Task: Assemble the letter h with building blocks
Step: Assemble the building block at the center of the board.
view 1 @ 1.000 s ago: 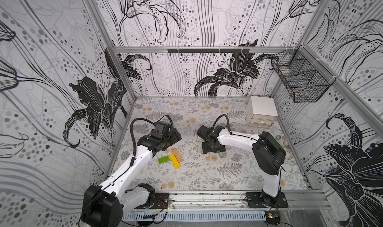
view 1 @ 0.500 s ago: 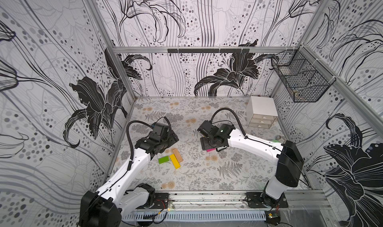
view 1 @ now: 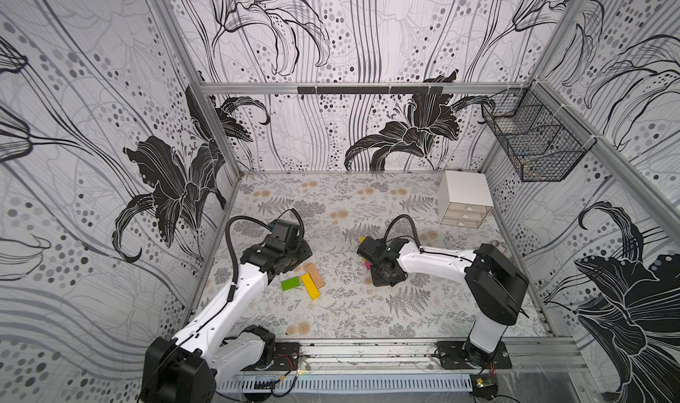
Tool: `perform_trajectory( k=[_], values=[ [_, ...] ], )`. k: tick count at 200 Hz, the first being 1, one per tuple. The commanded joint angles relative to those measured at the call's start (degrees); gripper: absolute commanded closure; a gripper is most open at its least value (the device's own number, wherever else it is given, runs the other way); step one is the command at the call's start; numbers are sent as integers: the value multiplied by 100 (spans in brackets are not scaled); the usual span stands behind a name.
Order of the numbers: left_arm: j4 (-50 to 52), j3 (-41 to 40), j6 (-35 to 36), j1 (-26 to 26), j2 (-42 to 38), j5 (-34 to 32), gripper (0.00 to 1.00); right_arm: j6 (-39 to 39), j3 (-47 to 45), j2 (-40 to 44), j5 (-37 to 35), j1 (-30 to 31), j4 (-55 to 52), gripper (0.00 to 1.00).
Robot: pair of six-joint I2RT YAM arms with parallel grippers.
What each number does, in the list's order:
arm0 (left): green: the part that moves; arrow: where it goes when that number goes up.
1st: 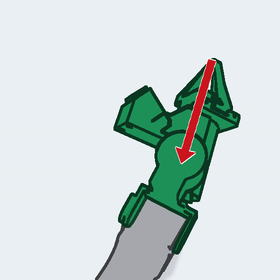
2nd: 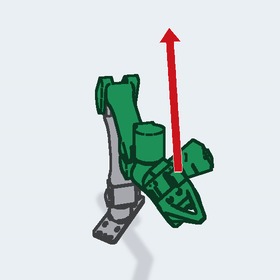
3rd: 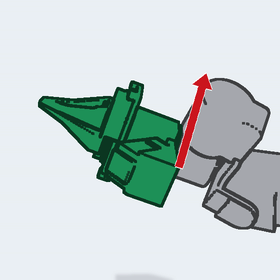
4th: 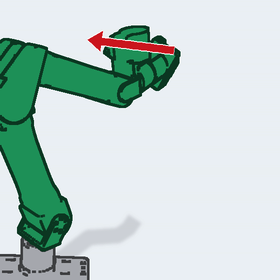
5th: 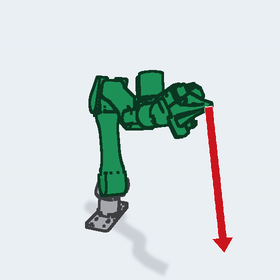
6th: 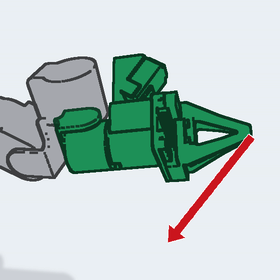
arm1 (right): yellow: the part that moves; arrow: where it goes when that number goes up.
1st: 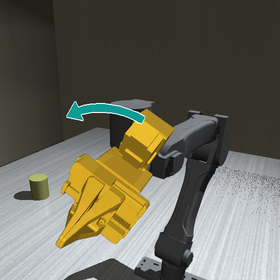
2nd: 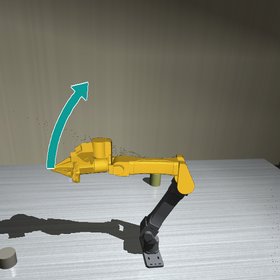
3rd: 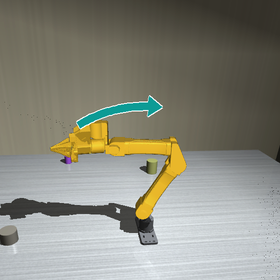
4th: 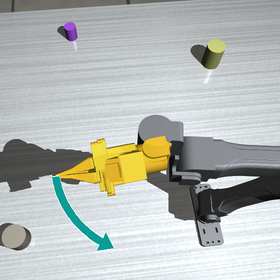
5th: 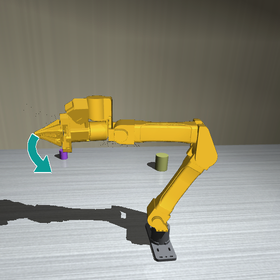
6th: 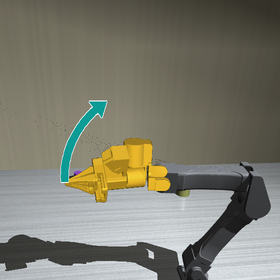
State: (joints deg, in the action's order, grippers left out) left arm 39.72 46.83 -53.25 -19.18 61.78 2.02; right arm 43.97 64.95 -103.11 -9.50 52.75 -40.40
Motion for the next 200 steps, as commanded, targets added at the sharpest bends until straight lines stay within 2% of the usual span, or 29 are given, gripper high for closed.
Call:
perform_trajectory(
  k=[1, 22, 51, 200],
  values=[
    [-35, 10, 26, 47, 26, 0, 65, 60, 190, -226, 78, 6, 189, 91],
    [-44, 11, 34, 61, 62, 0, 72, 26, 352, -463, 90, 0, 219, 92],
    [-55, 28, 34, 71, 145, 61, 75, 9, 511, -679, -7, -5, 215, 92],
    [-35, -24, 70, 129, 150, 71, 74, -30, 1079, -1112, -43, -64, 190, 92]
  ],
)
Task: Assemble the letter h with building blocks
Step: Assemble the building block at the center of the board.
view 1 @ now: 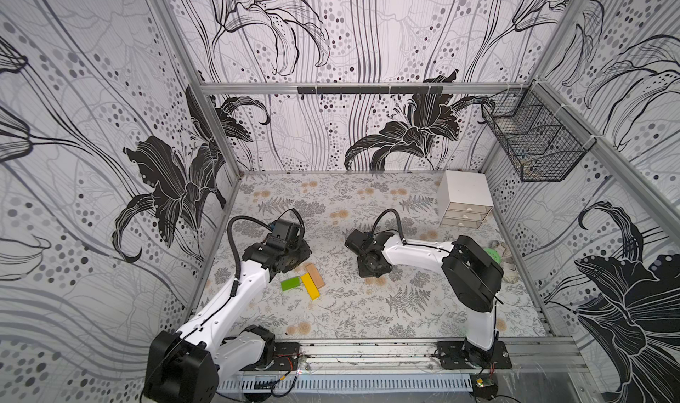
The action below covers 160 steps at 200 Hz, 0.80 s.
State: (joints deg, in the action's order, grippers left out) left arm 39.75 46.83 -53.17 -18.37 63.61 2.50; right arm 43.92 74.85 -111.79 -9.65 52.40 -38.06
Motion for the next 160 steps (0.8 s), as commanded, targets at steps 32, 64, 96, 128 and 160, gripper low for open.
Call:
perform_trajectory(
  k=[32, 64, 96, 128, 160],
  values=[
    [-13, -24, 78, 56, -65, 26, 73, -20, 161, -317, -20, -29, -65, 93],
    [-19, -46, 81, 69, -90, 28, 72, -15, 162, -317, -11, -28, -59, 93],
    [9, -44, 69, 69, -108, 18, 64, -137, 170, -89, 79, 68, -158, 90],
    [191, -68, -32, 73, -183, -240, 43, -649, 186, 528, 555, 583, 249, 52],
    [699, -128, -564, 281, -329, -748, 32, -973, 1214, -45, 830, 959, 64, 31]
  ],
)
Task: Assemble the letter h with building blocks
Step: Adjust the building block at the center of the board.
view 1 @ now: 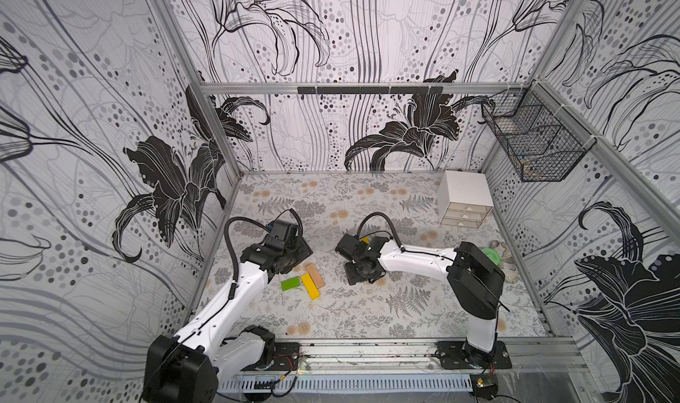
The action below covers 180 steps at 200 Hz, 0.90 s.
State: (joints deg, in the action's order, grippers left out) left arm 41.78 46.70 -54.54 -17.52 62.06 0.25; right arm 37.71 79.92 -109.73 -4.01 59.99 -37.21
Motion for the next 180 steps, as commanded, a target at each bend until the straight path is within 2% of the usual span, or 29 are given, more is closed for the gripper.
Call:
perform_trajectory(
  k=[1, 21, 39, 63, 77, 87, 102, 123, 149, 180],
  values=[
    [519, -111, -452, 214, -180, -542, 32, -357, 748, -272, 259, 212, -40, 31],
    [962, -232, -786, 726, -422, -693, 26, -383, 1383, -803, 269, 327, -128, 27],
    [1279, -378, -977, 1372, -642, -528, 23, -526, 1890, -1166, 367, 466, -64, 26],
    [1415, -606, -1079, 2384, -755, 82, 25, -948, 2490, -1526, 591, 667, 107, 27],
    [1351, -707, -1037, 2709, -593, 598, 27, -977, 2745, -1643, 484, 673, 1, 27],
    [1341, -784, -1086, 2730, -459, 819, 28, -917, 2711, -1567, 384, 636, 34, 28],
    [1134, -1048, -1127, 2723, -364, 1120, 21, -721, 2348, -1239, 231, 548, 273, 29],
    [877, -1381, -1133, 2661, -284, 1188, 20, -467, 1704, -623, -93, 406, 532, 30],
    [484, -1588, -1360, 2309, 130, 1193, 29, -387, 1290, -187, -196, 357, 623, 30],
    [-50, -1711, -1740, 1835, 603, 1050, 44, -383, 1364, -341, 169, 376, 562, 33]
  ],
)
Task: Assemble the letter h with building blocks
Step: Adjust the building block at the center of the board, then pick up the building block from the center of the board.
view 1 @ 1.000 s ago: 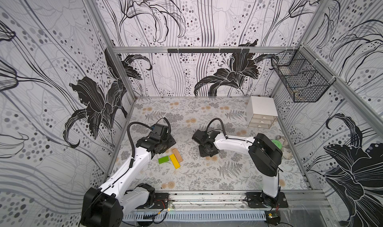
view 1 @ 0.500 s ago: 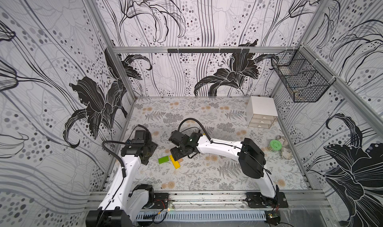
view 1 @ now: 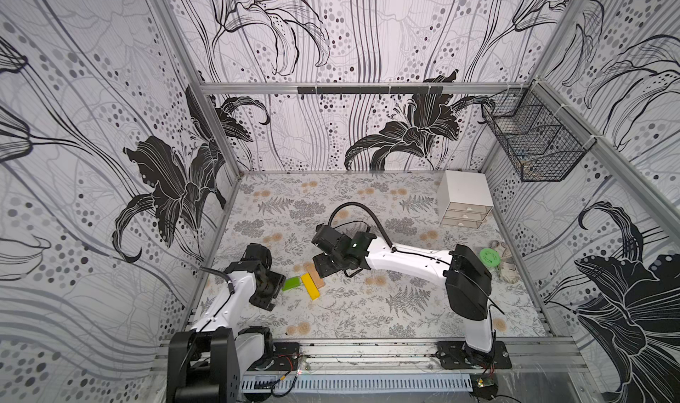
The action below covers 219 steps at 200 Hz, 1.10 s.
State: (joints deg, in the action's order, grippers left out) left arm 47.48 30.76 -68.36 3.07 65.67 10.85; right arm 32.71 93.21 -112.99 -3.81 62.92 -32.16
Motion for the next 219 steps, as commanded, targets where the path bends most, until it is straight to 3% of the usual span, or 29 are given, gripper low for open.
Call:
perform_trajectory(
  k=[1, 41, 72, 87, 103, 117, 139, 149, 190, 219],
  values=[
    [-632, -125, -361, -226, 252, -12, 44, 124, 37, -19, 151, 82, 54, 33],
    [-971, -158, -445, -231, 539, -101, 57, 26, 118, -97, 412, 92, 96, 33],
    [-1652, -129, -628, -228, 907, 191, 63, -277, 557, -592, 779, 174, -33, 34],
    [-1913, 58, -515, -235, 1045, 267, 64, -525, 871, -922, 881, 211, -162, 34],
    [-1541, 523, -237, -211, 1111, 44, 64, -752, 1313, -1271, 886, 212, -369, 34],
    [-930, 1003, 4, -179, 955, -457, 57, -995, 1610, -1514, 718, 210, -496, 33],
    [50, 1450, 68, -98, 495, -1476, 30, -1314, 2012, -1797, 406, 210, -574, 28],
    [268, 1476, 6, -38, 307, -1693, 23, -1460, 2243, -1964, 357, 191, -618, 27],
    [481, 1160, -115, 132, -172, -1591, 23, -1843, 3695, -3041, 384, 125, -1355, 26],
    [450, 988, -44, 154, -378, -1447, 25, -1977, 4118, -3391, 482, 128, -1464, 26]
  ],
)
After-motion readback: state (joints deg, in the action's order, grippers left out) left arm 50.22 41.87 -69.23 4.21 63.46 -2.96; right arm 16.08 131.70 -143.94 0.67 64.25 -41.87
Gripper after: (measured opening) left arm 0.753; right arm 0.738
